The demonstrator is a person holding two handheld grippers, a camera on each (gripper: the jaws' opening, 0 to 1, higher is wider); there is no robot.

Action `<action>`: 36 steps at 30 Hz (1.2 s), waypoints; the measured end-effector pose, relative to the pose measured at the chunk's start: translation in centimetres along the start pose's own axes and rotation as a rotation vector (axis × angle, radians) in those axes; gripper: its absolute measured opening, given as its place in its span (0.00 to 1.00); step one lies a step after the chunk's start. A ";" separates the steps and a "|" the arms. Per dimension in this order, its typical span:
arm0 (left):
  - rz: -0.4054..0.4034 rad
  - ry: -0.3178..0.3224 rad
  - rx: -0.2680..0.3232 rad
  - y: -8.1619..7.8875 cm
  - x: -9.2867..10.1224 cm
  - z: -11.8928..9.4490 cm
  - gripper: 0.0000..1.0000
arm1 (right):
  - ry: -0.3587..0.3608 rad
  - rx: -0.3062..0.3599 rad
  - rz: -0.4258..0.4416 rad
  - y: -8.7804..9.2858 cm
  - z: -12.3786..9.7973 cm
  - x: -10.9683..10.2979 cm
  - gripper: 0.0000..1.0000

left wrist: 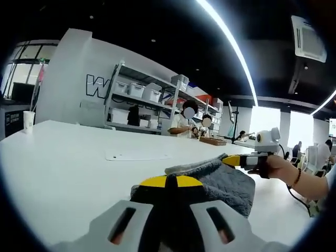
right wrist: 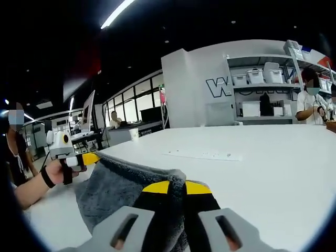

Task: Open the folded towel by lifting each exposed corner and separating the folded layers until the towel lies flat within the target outline without major curled edges

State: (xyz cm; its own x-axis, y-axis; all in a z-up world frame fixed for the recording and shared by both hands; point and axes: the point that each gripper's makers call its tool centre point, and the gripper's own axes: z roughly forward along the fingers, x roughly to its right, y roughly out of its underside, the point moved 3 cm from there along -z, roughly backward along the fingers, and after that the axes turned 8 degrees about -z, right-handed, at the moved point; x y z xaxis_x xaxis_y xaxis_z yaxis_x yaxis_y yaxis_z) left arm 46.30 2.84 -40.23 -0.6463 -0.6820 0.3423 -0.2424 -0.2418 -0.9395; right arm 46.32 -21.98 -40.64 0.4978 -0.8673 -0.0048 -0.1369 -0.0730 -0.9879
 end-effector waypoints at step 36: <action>0.105 0.010 0.013 -1.4 2.0 -0.5 0.02 | 0.018 0.033 -0.011 0.0 -1.7 -0.3 0.02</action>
State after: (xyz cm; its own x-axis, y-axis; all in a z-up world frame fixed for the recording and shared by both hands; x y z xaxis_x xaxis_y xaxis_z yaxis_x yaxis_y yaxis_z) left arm 44.98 2.17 -38.27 -0.6746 -0.6974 0.2420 -0.1639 -0.1781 -0.9703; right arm 44.78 -22.57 -40.38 0.4835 -0.8753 0.0088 -0.1027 -0.0667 -0.9925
